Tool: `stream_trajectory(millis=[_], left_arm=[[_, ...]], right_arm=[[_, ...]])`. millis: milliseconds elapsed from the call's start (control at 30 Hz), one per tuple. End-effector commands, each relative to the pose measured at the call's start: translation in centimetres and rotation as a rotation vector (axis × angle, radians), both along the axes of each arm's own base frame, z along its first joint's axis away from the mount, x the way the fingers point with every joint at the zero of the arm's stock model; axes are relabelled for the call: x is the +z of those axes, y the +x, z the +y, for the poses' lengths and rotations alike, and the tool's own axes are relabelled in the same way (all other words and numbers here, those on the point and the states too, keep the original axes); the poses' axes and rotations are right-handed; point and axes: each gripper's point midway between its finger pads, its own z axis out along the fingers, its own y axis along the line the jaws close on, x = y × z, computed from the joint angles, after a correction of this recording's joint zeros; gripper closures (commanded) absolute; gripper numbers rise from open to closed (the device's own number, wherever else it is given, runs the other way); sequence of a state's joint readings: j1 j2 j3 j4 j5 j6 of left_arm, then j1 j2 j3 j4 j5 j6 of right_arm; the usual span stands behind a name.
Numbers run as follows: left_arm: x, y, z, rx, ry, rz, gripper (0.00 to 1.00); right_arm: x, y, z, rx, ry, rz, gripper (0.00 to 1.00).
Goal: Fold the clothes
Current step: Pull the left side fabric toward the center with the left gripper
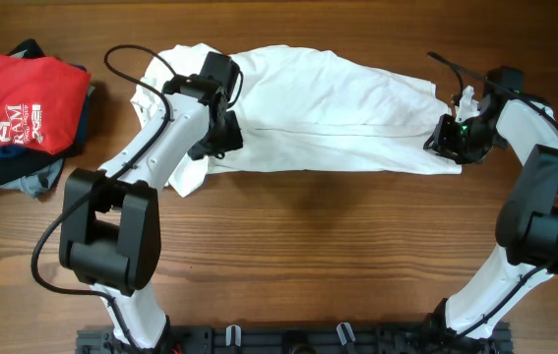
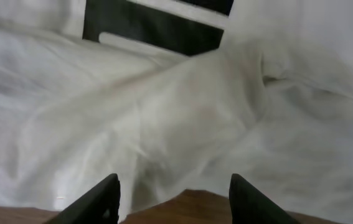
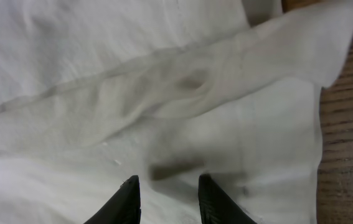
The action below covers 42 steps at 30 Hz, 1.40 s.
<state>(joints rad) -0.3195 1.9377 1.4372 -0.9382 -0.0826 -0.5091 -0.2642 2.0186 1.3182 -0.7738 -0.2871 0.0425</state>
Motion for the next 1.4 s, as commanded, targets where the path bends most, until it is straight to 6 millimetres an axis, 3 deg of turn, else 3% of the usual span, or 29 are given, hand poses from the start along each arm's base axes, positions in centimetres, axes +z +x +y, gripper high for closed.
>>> stream_trajectory(millis=[0,100,233,367,400,467,500,633,733,833,967,1167,1200,1233,1333,1367], left_arm=[[-1.8,0.3,0.8,0.000,0.054,0.015,0.47],[-2.7,0.1,0.7,-0.003,0.058,0.037,0.48],[-3.2,0.2,0.7,-0.003,0.060,0.043,0.63],[-4.3,-0.2,0.9,-0.003,0.069,0.071,0.63],[-4.3,-0.2,0.9,-0.003,0.069,0.073,0.67],[-4.3,-0.2,0.9,-0.004,0.069,0.073,0.94],[-4.3,-0.2,0.9,-0.003,0.069,0.073,0.96],[-2.5,1.2,1.5,0.014,0.082,0.010,0.96],[1.0,4.6,1.8,0.046,0.057,-0.128,0.96],[2.7,7.4,2.4,0.080,0.035,-0.238,0.96],[3.5,9.5,2.6,0.098,0.010,-0.325,0.96],[3.7,10.0,2.2,0.096,-0.007,-0.346,0.96],[3.6,9.9,2.2,0.095,-0.005,-0.341,0.89],[3.5,9.7,2.3,0.095,-0.003,-0.335,0.75],[3.6,7.4,3.8,0.110,0.026,-0.245,0.28],[4.2,6.3,4.6,0.122,0.035,-0.216,0.22]], right_arm=[[-0.1,-0.6,-0.1,0.009,-0.024,0.012,0.69],[-0.1,-0.6,-0.1,0.009,-0.024,0.011,0.69],[-0.1,-0.5,-0.1,0.009,-0.024,0.010,0.69],[-0.1,-0.6,-0.1,0.009,-0.024,0.011,0.69],[-0.1,-0.5,-0.1,0.009,-0.024,0.010,0.69],[-0.1,-0.5,-0.1,0.009,-0.024,0.010,0.69],[-0.1,-0.5,-0.1,0.009,-0.025,0.010,0.69],[-0.1,-0.5,-0.1,0.010,-0.025,0.010,0.69],[-0.1,-0.6,-0.1,0.011,-0.028,0.011,0.69],[-0.1,-0.6,-0.1,0.012,-0.028,0.010,0.69],[-0.1,-0.6,-0.1,0.013,-0.028,0.011,0.69],[-0.1,-0.6,-0.1,0.013,-0.028,0.010,0.69],[-0.1,-0.6,-0.1,0.013,-0.028,0.010,0.69],[-0.1,-0.6,-0.1,0.012,-0.028,0.011,0.69],[-0.1,-0.6,-0.1,0.014,-0.029,0.011,0.69],[-0.1,-0.6,-0.1,0.017,-0.030,0.010,0.69]])
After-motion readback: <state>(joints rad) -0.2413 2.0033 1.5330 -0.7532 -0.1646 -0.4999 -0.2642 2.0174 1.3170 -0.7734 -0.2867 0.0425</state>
